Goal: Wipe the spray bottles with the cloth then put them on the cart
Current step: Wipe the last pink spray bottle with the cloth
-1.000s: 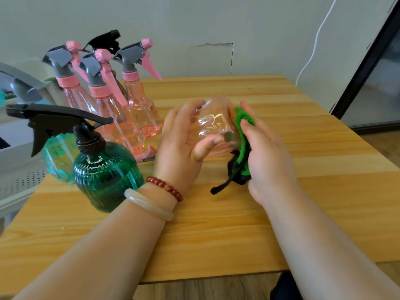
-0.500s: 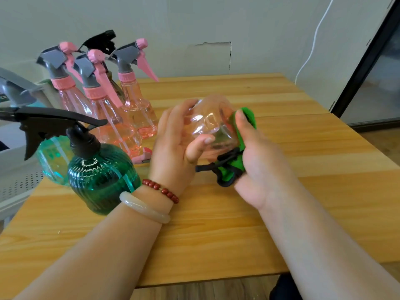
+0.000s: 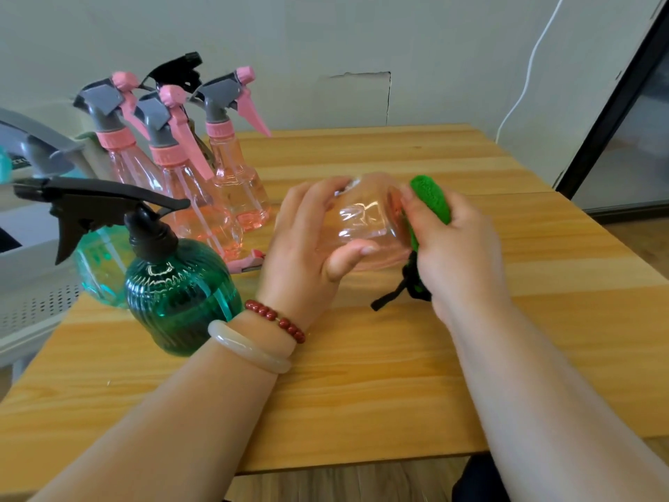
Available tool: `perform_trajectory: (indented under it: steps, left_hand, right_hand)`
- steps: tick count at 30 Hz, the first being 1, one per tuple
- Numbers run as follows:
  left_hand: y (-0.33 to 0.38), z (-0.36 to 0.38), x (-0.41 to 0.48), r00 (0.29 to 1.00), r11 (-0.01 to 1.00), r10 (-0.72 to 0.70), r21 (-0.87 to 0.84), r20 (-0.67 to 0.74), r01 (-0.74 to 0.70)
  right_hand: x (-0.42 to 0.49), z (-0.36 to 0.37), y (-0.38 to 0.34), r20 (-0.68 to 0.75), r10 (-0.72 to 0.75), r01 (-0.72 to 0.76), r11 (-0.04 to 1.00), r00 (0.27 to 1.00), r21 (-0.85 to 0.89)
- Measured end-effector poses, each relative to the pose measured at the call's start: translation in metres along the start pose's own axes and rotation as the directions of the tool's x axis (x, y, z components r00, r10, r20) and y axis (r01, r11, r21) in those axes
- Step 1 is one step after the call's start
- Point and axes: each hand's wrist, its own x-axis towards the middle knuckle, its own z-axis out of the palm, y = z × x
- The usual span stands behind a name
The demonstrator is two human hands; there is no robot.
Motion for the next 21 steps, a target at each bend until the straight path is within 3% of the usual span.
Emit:
perform_trajectory:
  steps: [4, 6, 8, 11, 13, 21]
  left_hand:
    - [0.002, 0.002, 0.0, 0.998, 0.997, 0.068, 0.025, 0.016, -0.069]
    - [0.001, 0.001, 0.0, 0.996, 0.995, 0.091, 0.037, -0.005, -0.091]
    - [0.0, -0.001, -0.001, 0.994, 0.993, 0.107, 0.046, -0.034, -0.105]
    - [0.0, -0.002, -0.002, 0.989, 0.991, 0.128, 0.042, -0.076, -0.125]
    - [0.001, -0.003, -0.003, 0.986, 0.991, 0.13, 0.04, -0.103, -0.126]
    - [-0.003, -0.006, -0.005, 0.978, 0.999, 0.013, -0.049, -0.207, -0.024]
  right_hand:
    - [0.006, -0.014, 0.006, -0.039, -0.053, 0.042, 0.97, 0.998, -0.238]
    - [0.006, -0.018, 0.002, 0.064, 0.06, -0.036, 0.943, 0.996, -0.33]
    - [0.005, -0.017, 0.004, 0.22, 0.25, -0.114, 0.863, 0.943, -0.491]
    - [0.004, -0.013, 0.013, 0.4, 0.361, 0.097, 0.629, 0.842, -0.771]
    - [0.004, -0.012, 0.02, 0.45, 0.361, 0.183, 0.577, 0.817, -0.796]
    - [0.0, -0.02, 0.015, 0.379, 0.162, 0.137, 0.748, 0.911, -0.65]
